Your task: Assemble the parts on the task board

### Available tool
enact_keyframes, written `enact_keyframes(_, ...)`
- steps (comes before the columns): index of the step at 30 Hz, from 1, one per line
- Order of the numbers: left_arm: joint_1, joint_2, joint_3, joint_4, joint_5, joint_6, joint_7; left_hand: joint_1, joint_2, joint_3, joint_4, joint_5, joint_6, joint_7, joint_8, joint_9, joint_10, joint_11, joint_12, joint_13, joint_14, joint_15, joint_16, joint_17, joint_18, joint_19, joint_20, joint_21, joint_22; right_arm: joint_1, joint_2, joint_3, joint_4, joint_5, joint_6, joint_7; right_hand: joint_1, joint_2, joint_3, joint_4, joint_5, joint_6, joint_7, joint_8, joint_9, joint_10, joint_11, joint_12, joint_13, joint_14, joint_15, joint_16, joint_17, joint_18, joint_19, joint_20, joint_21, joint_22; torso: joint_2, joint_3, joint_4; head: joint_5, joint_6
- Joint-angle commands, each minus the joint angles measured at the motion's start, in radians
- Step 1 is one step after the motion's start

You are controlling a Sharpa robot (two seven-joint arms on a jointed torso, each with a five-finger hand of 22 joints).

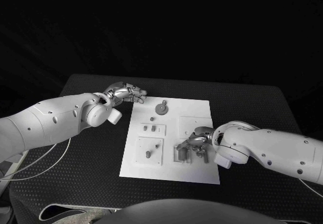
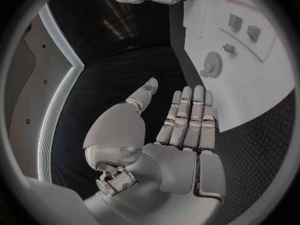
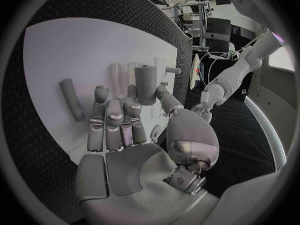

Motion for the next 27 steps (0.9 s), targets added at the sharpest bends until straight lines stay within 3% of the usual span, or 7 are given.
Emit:
enact_keyframes(1,0.001,0.001,0.000,0.002,0.006,0.016,0.005,-0.011,0.002,0.006,-0.001,-0.001,-0.006,0.001,0.004,-0.001,-0.003,0.000,0.001,0.000,-0.002,0.004,-0.004,0.002,-0.007,-0.007,0.001,0.003,-0.001,-0.004,0.002,-0.003,0.000,-0.012,0.011,0.000,-0.005,-0.005,0.006,0.004,0.003,0.008,0.002,-0.003,-0.002,0.006,-0.002,-0.004,-0.002,-0.007,-0.005,0.005,-0.002,0.013,0.003,-0.002,0.005,0.018,0.000,-0.0002,-0.0009,0.001,-0.001)
enact_keyframes(8,0.001,0.001,0.000,0.002,0.006,0.017,0.005,-0.011,0.002,0.007,-0.002,-0.001,-0.006,0.001,0.004,-0.001,-0.003,0.001,0.001,0.000,-0.002,0.004,-0.004,0.002,-0.007,-0.007,0.001,0.003,-0.002,-0.005,0.004,-0.003,0.000,-0.015,0.009,0.001,-0.012,-0.012,0.009,0.007,0.003,0.009,0.002,-0.005,-0.002,0.006,-0.002,-0.004,-0.003,-0.008,-0.005,0.007,-0.006,0.013,0.004,-0.002,0.005,0.018,0.000,-0.0011,-0.0010,0.003,-0.002)
enact_keyframes(13,0.001,0.000,0.000,0.003,0.006,0.017,0.005,-0.012,0.002,0.007,-0.002,-0.001,-0.006,0.001,0.004,-0.002,-0.003,0.001,0.001,0.000,-0.003,0.004,-0.004,0.002,-0.007,-0.008,0.001,0.003,-0.002,-0.005,0.004,-0.003,0.000,-0.015,0.034,0.001,-0.022,-0.018,0.013,0.011,0.003,0.010,0.002,-0.007,-0.001,0.006,-0.002,-0.004,-0.004,-0.009,-0.005,0.010,-0.011,0.013,0.005,-0.002,0.005,0.017,0.000,-0.0011,-0.0008,0.003,-0.003)
enact_keyframes(27,0.001,-0.001,0.000,0.003,0.006,0.013,0.007,-0.012,0.001,0.008,-0.002,-0.001,-0.006,0.001,0.004,-0.002,-0.003,0.001,0.001,0.000,-0.003,0.004,-0.005,0.003,-0.007,-0.008,0.001,0.003,-0.002,-0.005,0.007,-0.003,-0.002,-0.020,0.040,0.004,-0.065,-0.079,0.035,0.044,0.003,0.005,0.005,-0.020,0.001,-0.003,0.001,-0.006,-0.010,-0.022,-0.004,0.018,-0.030,0.013,0.000,-0.002,0.000,0.017,0.000,-0.0012,-0.0007,0.002,-0.007)
